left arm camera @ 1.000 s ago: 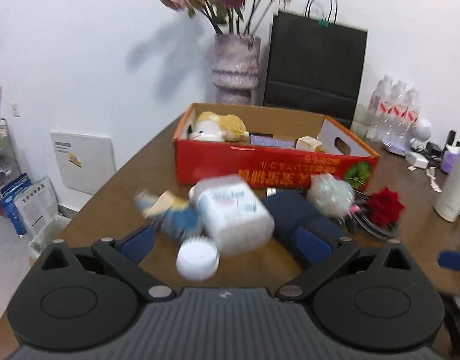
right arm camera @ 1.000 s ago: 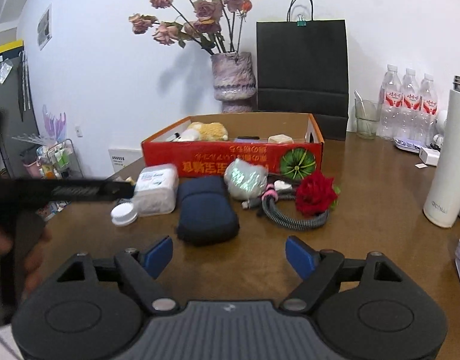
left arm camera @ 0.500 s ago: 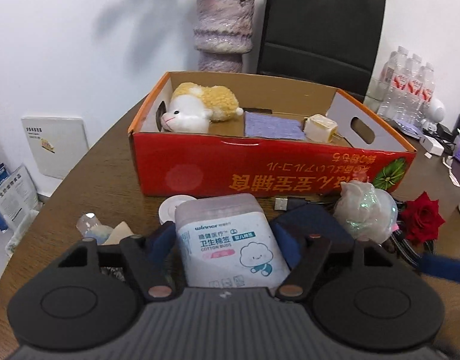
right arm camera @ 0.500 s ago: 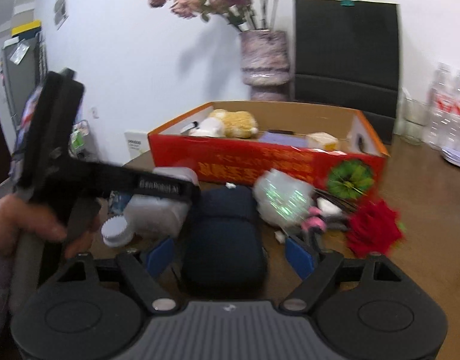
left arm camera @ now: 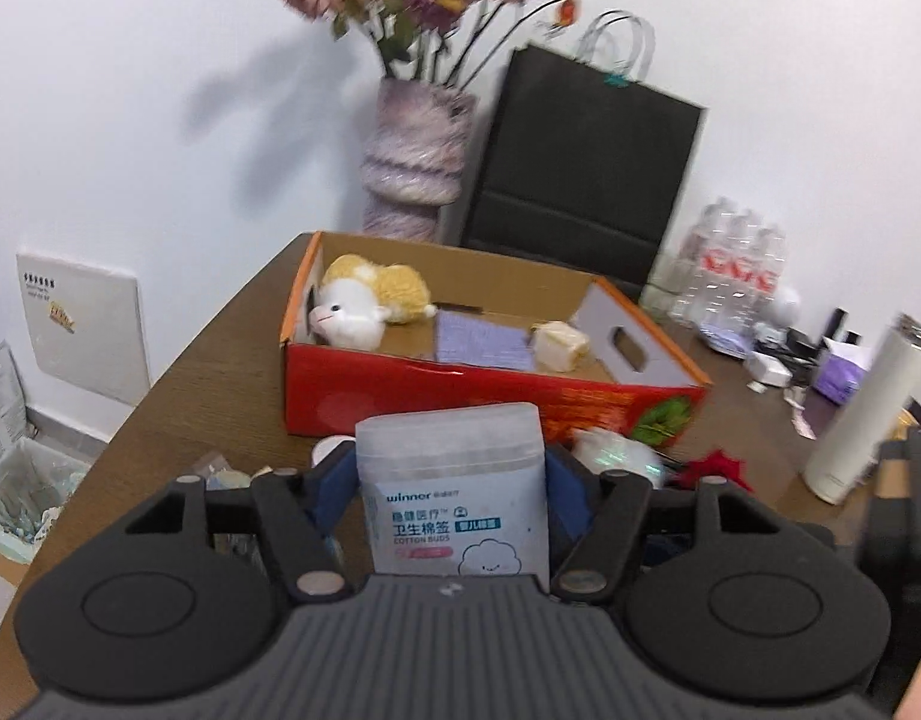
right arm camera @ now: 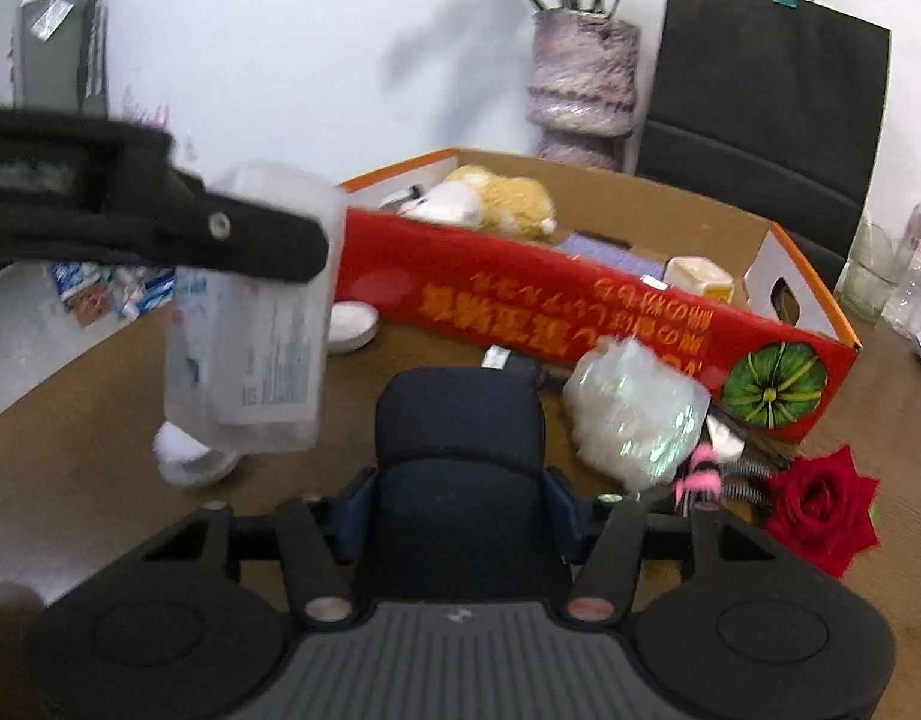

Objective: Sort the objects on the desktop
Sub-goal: 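Grasp the white cotton-bud tub with the left gripper while the right grasps the navy case, then place the tub and navy case into the cardboard box and release, then return both grippers toward the white cap and blue-wrapped item, then grasp the white cap with the left gripper while the right grasps the blue-wrapped item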

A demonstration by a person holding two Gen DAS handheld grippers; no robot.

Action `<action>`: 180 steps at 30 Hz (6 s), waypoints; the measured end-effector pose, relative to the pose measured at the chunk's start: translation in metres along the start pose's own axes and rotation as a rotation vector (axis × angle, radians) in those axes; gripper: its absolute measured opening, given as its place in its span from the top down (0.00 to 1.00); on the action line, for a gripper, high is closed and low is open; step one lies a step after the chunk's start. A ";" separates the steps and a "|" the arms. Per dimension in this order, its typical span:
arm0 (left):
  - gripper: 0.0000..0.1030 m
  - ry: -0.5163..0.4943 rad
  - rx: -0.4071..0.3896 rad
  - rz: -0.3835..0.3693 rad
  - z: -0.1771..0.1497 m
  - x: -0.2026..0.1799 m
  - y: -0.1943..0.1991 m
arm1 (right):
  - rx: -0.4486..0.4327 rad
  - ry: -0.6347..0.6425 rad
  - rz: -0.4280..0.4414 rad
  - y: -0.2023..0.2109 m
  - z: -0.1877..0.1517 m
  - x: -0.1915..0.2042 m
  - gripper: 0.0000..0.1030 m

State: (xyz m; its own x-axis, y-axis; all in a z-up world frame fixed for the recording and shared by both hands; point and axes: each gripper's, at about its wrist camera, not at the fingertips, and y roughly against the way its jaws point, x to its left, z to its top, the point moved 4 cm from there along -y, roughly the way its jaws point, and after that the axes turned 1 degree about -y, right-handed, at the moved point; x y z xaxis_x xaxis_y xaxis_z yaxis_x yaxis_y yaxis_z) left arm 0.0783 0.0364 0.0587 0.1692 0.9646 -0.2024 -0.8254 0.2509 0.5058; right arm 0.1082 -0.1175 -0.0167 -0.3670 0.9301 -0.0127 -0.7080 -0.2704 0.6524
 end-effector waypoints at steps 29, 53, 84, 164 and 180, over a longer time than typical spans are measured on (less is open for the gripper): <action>0.35 -0.148 0.195 0.023 -0.121 -0.057 0.042 | -0.027 -0.167 -0.132 0.127 -0.108 -0.025 0.35; 0.35 -0.015 0.161 0.126 0.136 -0.010 -0.153 | -0.005 -0.378 0.028 -0.033 0.156 -0.138 0.48; 0.06 -0.027 0.064 0.187 0.100 0.007 -0.041 | -0.102 -0.256 -0.156 0.054 0.094 -0.128 0.22; 0.62 0.124 0.024 0.295 -0.073 0.092 0.073 | 0.002 0.085 0.164 -0.053 0.048 0.096 0.87; 0.62 -0.049 0.049 0.023 -0.090 -0.038 0.066 | -0.088 -0.216 -0.139 0.115 -0.076 -0.031 0.88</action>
State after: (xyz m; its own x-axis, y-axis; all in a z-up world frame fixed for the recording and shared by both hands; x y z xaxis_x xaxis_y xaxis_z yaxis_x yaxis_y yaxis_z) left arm -0.0313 0.0087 0.0246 0.1777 0.9726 -0.1498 -0.8019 0.2313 0.5509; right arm -0.0080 -0.1963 0.0008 -0.1319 0.9887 0.0707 -0.7959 -0.1481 0.5870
